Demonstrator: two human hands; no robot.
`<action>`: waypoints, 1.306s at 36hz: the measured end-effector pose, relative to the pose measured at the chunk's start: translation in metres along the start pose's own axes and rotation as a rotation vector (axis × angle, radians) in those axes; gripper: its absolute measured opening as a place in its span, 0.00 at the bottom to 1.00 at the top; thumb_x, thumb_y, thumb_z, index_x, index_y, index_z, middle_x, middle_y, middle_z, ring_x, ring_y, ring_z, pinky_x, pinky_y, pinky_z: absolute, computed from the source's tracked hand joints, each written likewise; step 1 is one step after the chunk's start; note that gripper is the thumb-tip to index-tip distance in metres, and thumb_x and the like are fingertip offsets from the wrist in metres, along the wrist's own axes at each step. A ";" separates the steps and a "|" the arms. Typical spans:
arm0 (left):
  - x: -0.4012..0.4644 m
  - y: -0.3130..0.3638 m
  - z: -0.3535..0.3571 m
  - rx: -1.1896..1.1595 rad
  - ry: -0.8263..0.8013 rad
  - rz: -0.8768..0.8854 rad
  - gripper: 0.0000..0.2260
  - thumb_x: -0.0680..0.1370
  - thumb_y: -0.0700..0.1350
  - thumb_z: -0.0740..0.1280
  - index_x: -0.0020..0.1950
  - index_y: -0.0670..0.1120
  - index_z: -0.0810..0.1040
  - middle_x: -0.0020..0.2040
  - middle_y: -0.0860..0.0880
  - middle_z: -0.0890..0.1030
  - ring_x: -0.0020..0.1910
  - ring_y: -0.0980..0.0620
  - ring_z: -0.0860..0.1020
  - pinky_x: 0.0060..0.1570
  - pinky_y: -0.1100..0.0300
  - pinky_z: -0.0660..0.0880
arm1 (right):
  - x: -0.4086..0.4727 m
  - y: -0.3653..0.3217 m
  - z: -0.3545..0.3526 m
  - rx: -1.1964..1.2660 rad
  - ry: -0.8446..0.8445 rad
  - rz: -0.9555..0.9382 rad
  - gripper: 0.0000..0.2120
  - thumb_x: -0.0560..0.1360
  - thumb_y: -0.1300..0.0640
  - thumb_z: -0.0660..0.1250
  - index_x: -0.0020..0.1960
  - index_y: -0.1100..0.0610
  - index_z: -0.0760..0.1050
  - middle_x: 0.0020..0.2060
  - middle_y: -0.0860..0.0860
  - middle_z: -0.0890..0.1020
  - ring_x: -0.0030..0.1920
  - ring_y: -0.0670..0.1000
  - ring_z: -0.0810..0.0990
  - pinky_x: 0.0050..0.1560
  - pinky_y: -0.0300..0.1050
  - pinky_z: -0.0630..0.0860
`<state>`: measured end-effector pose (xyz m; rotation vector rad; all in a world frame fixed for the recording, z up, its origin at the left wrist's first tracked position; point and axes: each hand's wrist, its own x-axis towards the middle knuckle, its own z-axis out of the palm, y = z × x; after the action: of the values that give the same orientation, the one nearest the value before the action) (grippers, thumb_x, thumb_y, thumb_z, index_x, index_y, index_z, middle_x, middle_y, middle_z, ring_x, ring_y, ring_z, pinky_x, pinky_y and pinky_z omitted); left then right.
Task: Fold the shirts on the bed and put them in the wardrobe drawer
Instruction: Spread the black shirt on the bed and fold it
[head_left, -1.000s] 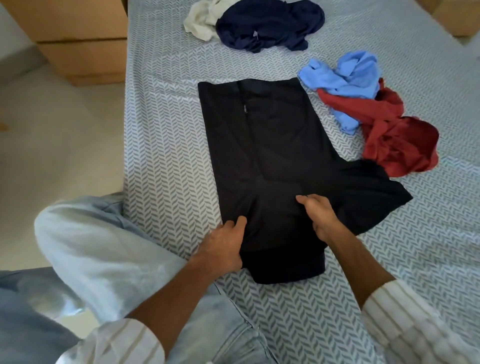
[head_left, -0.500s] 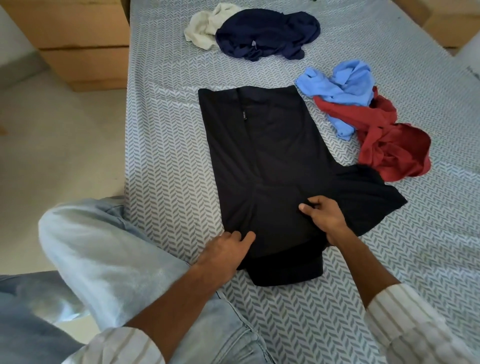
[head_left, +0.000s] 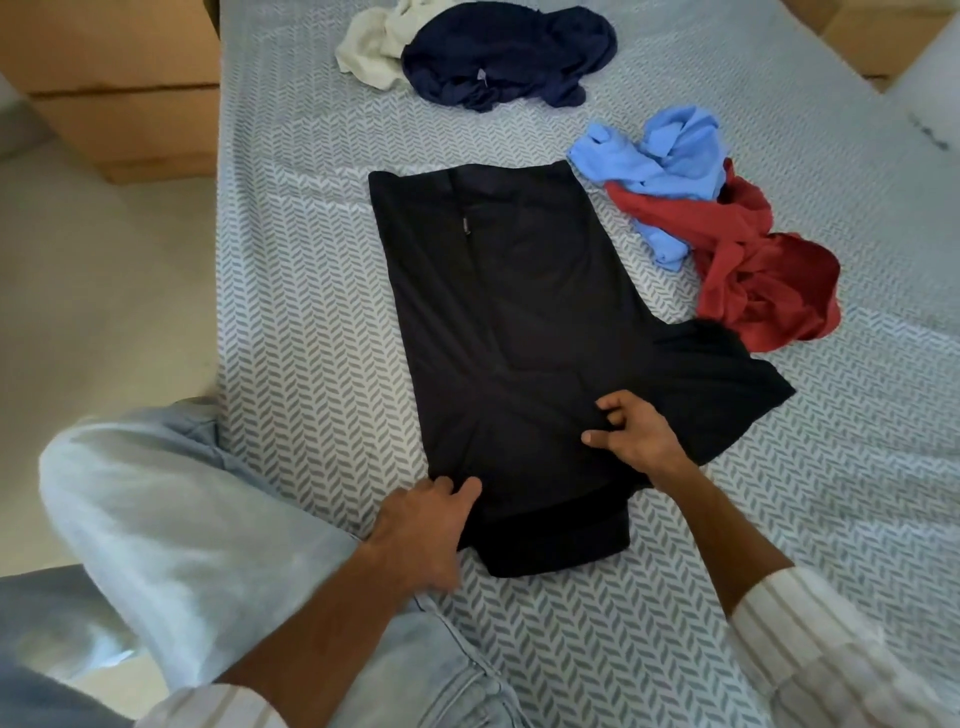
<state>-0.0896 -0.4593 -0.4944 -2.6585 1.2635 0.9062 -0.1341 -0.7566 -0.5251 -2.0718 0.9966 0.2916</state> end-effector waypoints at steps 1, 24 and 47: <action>0.002 0.000 0.000 -0.007 0.013 -0.005 0.35 0.68 0.54 0.70 0.71 0.52 0.60 0.58 0.47 0.73 0.58 0.45 0.74 0.55 0.49 0.75 | -0.002 -0.001 -0.001 -0.006 0.000 -0.006 0.21 0.69 0.51 0.80 0.57 0.47 0.74 0.47 0.46 0.77 0.49 0.49 0.78 0.44 0.40 0.72; 0.115 0.085 -0.061 -0.439 0.256 0.248 0.19 0.78 0.45 0.67 0.68 0.49 0.76 0.67 0.54 0.75 0.66 0.55 0.72 0.68 0.61 0.68 | 0.058 0.102 -0.142 0.356 0.650 0.473 0.39 0.64 0.44 0.78 0.66 0.66 0.71 0.61 0.62 0.78 0.62 0.63 0.77 0.64 0.57 0.76; 0.193 0.122 -0.076 -0.429 -0.051 0.156 0.20 0.79 0.39 0.64 0.72 0.45 0.73 0.69 0.51 0.71 0.70 0.49 0.68 0.68 0.63 0.64 | 0.059 0.110 -0.150 0.971 0.488 0.168 0.06 0.70 0.64 0.74 0.42 0.56 0.78 0.37 0.52 0.81 0.37 0.50 0.79 0.31 0.37 0.76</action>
<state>-0.0472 -0.6957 -0.5114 -2.8451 1.4194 1.4021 -0.1946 -0.9416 -0.5192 -1.1708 1.2591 -0.5562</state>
